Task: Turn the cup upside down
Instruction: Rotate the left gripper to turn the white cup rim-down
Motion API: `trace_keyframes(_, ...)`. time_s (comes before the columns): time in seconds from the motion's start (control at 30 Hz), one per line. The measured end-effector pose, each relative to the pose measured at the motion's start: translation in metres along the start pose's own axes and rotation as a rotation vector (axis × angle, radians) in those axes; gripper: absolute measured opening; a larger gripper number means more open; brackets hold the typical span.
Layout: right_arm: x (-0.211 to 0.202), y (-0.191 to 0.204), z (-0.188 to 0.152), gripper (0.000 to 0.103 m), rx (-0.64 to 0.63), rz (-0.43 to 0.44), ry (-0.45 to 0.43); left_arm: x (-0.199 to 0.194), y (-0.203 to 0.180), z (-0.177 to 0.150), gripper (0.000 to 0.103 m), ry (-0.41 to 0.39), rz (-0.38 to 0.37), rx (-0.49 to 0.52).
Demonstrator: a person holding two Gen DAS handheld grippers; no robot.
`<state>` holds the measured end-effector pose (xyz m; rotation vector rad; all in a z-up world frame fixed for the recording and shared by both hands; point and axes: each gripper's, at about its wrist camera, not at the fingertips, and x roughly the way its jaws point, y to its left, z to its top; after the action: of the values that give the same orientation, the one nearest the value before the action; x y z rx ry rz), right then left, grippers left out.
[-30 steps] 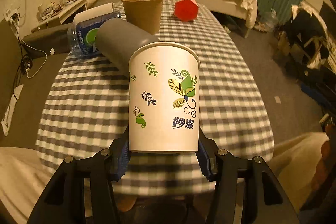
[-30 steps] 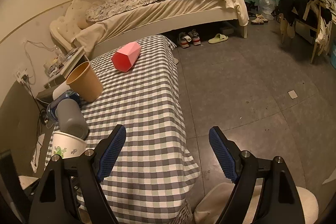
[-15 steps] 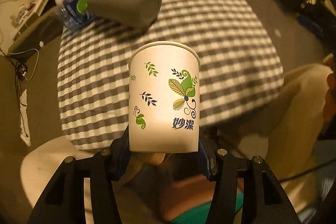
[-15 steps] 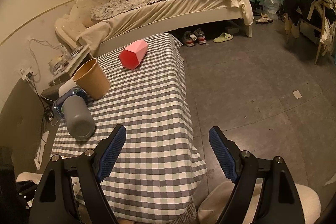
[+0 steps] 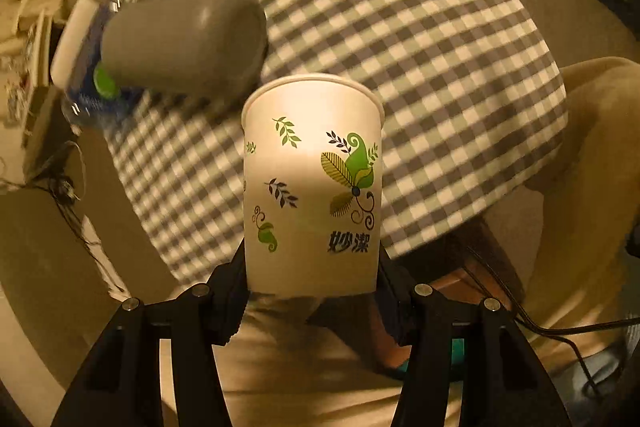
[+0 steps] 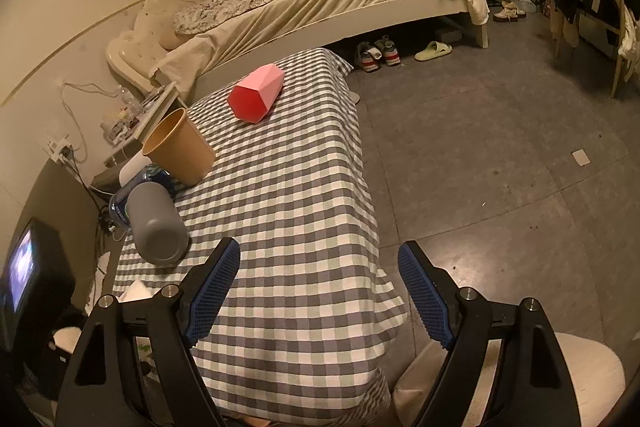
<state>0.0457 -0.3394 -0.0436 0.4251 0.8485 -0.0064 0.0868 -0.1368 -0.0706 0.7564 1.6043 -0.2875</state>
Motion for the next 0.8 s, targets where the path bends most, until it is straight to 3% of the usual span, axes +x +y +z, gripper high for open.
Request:
trace_keyframes(0.37,0.002,-0.012,0.003,0.081,0.04,0.025,0.015,-0.009,-0.001,0.042,0.056,-0.025,0.02,0.022)
trace_keyframes(0.5,0.001,-0.014,0.002,0.081,0.046,0.027,0.019,-0.009,-0.003,0.038,0.056,0.041,0.019,0.066)
trace_keyframes(0.67,-0.001,-0.017,0.001,0.081,0.065,0.044,0.017,-0.006,-0.009,0.03,0.056,0.136,0.073,0.136)
trace_keyframes(0.8,-0.002,-0.019,0.002,0.081,0.078,0.066,0.013,-0.008,-0.012,0.042,0.056,0.148,0.102,0.164)
